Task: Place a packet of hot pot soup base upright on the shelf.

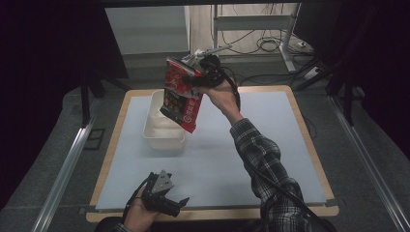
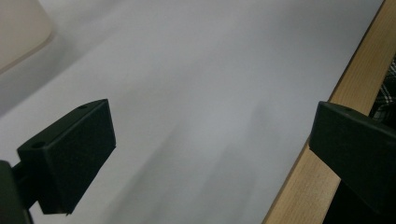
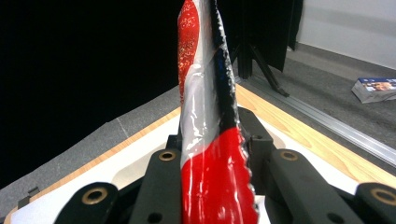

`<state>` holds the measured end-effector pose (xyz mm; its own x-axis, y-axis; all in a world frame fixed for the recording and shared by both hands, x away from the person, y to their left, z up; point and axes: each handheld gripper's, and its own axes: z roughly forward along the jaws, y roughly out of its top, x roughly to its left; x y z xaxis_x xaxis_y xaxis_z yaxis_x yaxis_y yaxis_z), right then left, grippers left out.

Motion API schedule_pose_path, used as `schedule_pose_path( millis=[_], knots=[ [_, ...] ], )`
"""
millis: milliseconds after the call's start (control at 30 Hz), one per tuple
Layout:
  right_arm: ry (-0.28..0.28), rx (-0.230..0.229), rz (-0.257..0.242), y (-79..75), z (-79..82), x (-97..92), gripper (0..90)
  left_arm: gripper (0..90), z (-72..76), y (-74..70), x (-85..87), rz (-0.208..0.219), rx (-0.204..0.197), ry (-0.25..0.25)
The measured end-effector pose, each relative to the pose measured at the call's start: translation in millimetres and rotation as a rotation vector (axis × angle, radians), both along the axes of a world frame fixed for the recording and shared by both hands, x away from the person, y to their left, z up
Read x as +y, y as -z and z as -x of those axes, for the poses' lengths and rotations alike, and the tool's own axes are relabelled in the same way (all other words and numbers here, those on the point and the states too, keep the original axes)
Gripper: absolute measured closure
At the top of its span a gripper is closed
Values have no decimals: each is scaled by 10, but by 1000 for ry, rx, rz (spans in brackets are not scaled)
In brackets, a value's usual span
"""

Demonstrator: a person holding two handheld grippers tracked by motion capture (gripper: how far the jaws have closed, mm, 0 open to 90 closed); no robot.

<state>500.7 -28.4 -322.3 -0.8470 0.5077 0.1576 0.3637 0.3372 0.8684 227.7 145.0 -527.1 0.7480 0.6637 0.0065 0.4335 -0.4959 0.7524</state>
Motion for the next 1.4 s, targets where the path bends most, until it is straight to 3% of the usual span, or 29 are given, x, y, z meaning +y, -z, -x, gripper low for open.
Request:
schedule_pose_path(
  millis=[333, 633, 1067, 1233, 1400],
  knots=[
    [-30, 9, 24, 129, -9, 313, 735, 0, -15, -9, 40, 39, 5, -10],
    [-52, 27, 71, 328, 57, 581, 735, 0, -15, -2, 31, 37, 8, -8],
    [-44, 36, 119, 614, 50, 690, 735, 0, -20, 2, 31, 37, 15, -4],
    [-46, 18, 128, 688, 77, 712, 733, 0, -22, 5, 27, 37, 18, -2],
    [-51, -12, 174, 816, 125, 744, 731, 0, -20, 12, 11, 31, 21, 3]
  ],
)
